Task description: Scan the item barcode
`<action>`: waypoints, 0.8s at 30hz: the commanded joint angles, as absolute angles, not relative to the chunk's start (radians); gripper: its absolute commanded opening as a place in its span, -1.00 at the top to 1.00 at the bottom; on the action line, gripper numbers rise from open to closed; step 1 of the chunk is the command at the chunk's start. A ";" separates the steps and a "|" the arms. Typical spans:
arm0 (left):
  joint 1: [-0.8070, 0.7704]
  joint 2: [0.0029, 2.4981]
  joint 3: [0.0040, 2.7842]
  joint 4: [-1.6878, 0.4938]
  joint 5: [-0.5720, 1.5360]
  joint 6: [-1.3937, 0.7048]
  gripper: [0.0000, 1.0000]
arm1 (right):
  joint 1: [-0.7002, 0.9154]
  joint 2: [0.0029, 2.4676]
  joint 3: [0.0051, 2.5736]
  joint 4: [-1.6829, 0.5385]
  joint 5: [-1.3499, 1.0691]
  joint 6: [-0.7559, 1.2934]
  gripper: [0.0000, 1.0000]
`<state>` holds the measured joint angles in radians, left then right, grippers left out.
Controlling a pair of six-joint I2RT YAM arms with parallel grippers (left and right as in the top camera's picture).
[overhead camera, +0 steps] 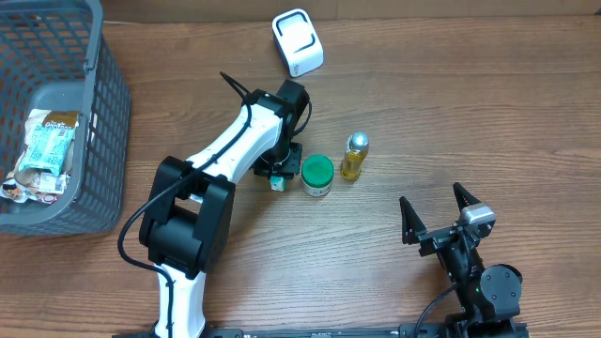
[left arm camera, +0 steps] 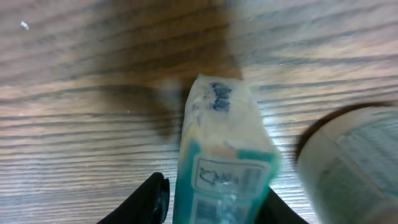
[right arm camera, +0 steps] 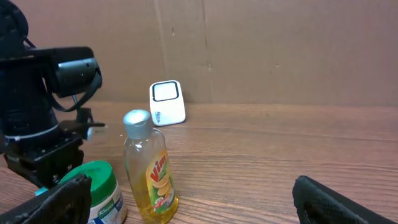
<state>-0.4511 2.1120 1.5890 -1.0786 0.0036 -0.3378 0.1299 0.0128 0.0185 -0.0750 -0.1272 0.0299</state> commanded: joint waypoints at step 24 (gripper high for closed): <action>-0.424 2.059 2.125 -1.602 -0.214 -0.361 0.69 | 0.128 0.003 0.008 -0.070 -0.133 0.028 -1.00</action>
